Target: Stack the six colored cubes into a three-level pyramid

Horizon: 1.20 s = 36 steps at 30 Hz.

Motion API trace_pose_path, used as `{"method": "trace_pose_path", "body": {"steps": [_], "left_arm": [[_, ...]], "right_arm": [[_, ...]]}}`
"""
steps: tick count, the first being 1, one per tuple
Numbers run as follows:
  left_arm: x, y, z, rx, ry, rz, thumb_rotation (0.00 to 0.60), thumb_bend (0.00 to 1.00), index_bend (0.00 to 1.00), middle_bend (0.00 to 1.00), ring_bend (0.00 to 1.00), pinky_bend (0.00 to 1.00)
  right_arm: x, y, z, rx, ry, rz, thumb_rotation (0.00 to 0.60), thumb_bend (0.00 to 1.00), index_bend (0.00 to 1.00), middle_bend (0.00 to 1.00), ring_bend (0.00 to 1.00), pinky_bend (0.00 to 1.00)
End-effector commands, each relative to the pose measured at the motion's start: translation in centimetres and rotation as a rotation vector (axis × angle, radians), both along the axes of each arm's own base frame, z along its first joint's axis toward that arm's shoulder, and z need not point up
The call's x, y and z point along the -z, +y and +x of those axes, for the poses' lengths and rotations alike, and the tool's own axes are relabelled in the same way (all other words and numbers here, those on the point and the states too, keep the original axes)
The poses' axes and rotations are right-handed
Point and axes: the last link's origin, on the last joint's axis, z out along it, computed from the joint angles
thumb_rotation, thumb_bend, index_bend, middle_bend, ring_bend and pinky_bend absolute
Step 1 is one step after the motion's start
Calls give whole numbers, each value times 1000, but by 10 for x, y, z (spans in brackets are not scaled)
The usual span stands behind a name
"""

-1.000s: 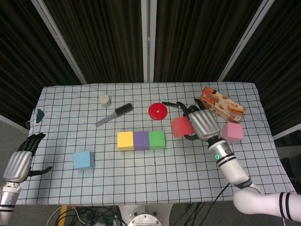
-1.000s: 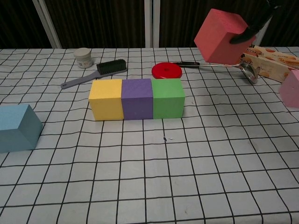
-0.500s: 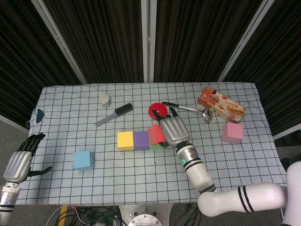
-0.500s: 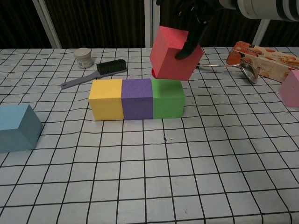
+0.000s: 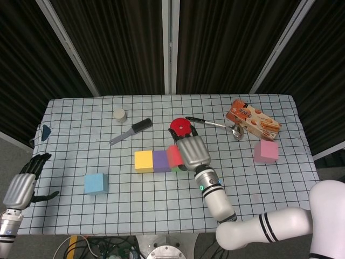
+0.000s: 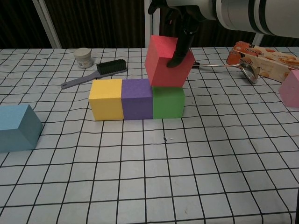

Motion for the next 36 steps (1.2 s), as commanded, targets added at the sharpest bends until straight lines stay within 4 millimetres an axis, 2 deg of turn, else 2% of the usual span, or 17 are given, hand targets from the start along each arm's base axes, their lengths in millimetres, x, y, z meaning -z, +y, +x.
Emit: {"method": "trace_pose_path", "body": {"steps": [1, 15, 36], "left_arm": [[0, 0, -1, 1, -6, 2, 600, 60, 75, 56, 0, 140], [-3, -1, -9, -6, -34, 1, 600, 60, 75, 55, 0, 141], [-6, -2, -12, -9, -43, -2, 600, 60, 75, 55, 0, 141]], "right_arm": [[3, 3, 3, 8, 10, 9, 600, 166, 0, 732, 277, 0], [17, 0, 14, 13, 72, -9, 600, 172, 0, 732, 286, 0], [37, -5, 22, 47, 110, -9, 600, 173, 0, 728, 286, 0]]}}
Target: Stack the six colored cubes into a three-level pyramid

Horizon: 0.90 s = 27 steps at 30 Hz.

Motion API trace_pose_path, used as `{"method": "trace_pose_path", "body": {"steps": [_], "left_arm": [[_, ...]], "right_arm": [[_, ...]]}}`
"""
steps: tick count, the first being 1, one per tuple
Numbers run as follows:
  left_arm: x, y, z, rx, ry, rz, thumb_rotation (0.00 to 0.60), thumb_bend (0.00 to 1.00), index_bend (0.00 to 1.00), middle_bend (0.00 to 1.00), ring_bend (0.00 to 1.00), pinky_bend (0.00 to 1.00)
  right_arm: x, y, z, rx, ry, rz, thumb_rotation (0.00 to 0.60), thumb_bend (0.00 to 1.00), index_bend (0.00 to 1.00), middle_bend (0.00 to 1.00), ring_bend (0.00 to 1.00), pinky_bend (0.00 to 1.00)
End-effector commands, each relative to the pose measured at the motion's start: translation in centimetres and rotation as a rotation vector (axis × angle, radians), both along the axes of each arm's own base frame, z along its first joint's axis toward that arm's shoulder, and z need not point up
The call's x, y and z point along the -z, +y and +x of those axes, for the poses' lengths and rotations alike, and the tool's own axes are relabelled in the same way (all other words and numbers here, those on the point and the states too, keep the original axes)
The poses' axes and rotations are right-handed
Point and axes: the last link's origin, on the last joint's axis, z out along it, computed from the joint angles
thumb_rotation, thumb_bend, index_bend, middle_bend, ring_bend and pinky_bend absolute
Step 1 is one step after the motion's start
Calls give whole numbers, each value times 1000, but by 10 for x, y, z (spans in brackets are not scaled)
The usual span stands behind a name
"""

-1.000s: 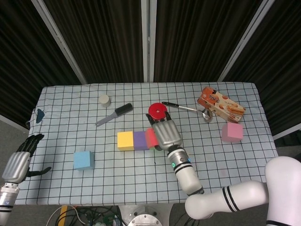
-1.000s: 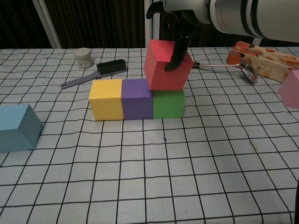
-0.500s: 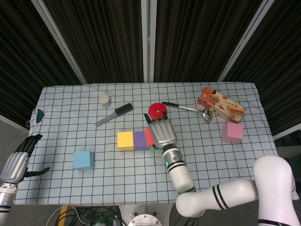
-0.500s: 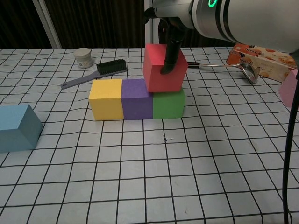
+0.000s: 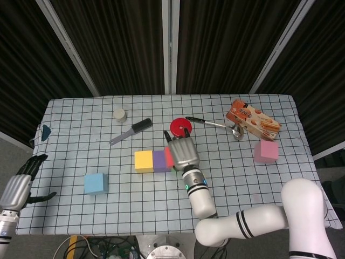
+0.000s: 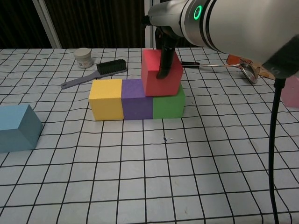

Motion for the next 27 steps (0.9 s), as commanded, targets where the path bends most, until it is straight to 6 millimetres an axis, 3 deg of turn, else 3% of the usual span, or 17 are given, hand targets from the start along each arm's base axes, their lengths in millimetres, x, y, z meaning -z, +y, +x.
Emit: {"method": "trace_pose_path", "body": {"steps": [1, 9, 27], "left_arm": [[-1, 0, 0, 0, -4, 1, 600, 60, 75, 55, 0, 141], [-3, 0, 0, 6, -15, 2, 600, 60, 75, 55, 0, 141], [-5, -1, -2, -1, -26, 0, 600, 60, 75, 55, 0, 141]], "right_arm": [[0, -1, 4, 0, 5, -6, 600, 172, 0, 728, 286, 0], [-1, 2, 17, -14, 33, -30, 600, 185, 0, 728, 286, 0], [9, 1, 21, 6, 51, -20, 600, 190, 0, 728, 286, 0]]}}
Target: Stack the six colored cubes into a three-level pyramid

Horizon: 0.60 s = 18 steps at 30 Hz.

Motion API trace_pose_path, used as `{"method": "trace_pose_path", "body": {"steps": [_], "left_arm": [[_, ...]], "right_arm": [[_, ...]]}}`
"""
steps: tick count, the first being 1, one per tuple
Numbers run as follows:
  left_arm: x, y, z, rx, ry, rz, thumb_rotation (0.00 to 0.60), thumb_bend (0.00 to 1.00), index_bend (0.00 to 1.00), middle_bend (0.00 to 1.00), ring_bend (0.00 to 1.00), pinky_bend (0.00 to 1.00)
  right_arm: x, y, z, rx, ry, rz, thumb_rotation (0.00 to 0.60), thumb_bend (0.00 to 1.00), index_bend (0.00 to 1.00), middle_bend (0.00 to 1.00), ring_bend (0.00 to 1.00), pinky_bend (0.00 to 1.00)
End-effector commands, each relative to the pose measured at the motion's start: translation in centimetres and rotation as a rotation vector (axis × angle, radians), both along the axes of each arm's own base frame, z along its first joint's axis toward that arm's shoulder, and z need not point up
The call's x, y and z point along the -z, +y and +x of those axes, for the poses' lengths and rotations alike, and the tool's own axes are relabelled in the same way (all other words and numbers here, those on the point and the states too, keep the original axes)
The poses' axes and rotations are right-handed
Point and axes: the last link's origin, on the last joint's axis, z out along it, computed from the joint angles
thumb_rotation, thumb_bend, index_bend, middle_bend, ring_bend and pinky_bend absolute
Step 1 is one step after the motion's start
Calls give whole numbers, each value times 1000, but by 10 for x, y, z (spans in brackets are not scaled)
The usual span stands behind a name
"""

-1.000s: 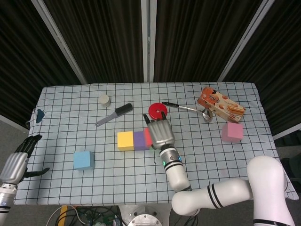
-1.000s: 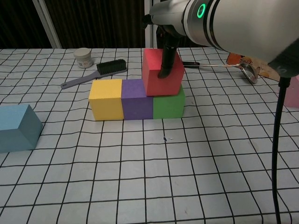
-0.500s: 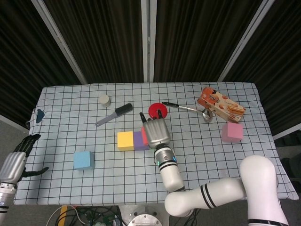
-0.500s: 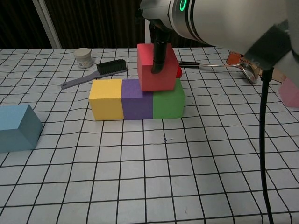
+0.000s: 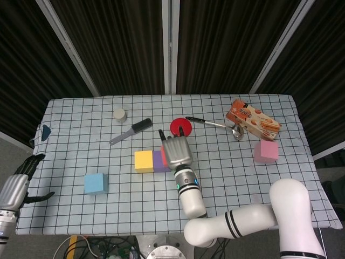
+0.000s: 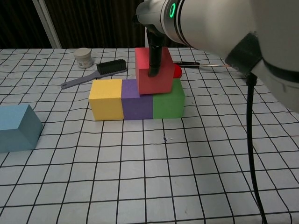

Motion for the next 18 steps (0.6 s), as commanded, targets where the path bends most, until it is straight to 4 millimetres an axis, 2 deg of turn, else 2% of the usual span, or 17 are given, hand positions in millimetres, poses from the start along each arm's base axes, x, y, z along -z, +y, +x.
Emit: {"method": "trace_pose_path", "body": {"steps": [1, 18], "left_arm": [[0, 0, 0, 0, 0, 0, 600, 60, 75, 55, 0, 141], [0, -3, 1, 3, 5, -7, 600, 60, 75, 55, 0, 142]], "right_arm": [[0, 1, 0, 4, 0, 2, 600, 190, 0, 728, 286, 0], [2, 4, 2, -1, -2, 6, 600, 190, 0, 728, 286, 0]]}}
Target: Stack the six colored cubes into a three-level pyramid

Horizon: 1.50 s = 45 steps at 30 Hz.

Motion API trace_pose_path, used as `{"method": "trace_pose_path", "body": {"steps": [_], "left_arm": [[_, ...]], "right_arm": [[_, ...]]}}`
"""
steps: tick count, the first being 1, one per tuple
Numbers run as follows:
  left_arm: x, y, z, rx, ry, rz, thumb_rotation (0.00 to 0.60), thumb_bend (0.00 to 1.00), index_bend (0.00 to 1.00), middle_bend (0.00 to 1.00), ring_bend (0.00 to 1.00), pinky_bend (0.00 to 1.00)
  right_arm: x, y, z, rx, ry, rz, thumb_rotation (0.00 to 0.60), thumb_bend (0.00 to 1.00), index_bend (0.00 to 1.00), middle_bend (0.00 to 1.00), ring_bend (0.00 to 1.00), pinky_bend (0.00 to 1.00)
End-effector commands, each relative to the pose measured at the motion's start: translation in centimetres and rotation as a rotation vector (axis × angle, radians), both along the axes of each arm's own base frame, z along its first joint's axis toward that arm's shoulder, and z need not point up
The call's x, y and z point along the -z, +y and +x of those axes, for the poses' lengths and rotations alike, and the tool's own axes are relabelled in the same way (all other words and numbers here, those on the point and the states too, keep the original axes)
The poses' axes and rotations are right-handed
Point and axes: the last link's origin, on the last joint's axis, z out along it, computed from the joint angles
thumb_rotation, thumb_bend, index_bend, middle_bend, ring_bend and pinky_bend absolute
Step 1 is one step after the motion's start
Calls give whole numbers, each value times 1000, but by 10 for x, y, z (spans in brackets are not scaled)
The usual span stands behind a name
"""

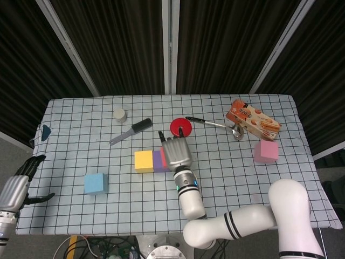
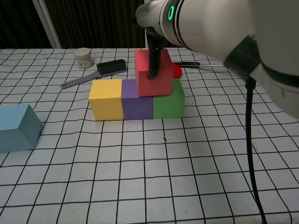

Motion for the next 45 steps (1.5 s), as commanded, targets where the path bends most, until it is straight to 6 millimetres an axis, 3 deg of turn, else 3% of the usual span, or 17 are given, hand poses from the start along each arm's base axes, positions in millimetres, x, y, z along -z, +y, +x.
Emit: {"method": "trace_pose_path", "body": {"steps": [1, 32, 45], "left_arm": [[0, 0, 0, 0, 0, -1, 600, 60, 75, 55, 0, 142], [1, -1, -4, -9, -4, -7, 600, 60, 75, 55, 0, 143], [1, -1, -4, -10, -3, -8, 600, 60, 75, 55, 0, 143]], "right_arm": [[1, 1, 0, -1, -1, 3, 600, 190, 0, 728, 286, 0], [7, -2, 0, 7, 9, -7, 600, 176, 0, 726, 285, 0], [3, -4, 0, 7, 9, 0, 600, 98, 0, 508, 234, 0]]}}
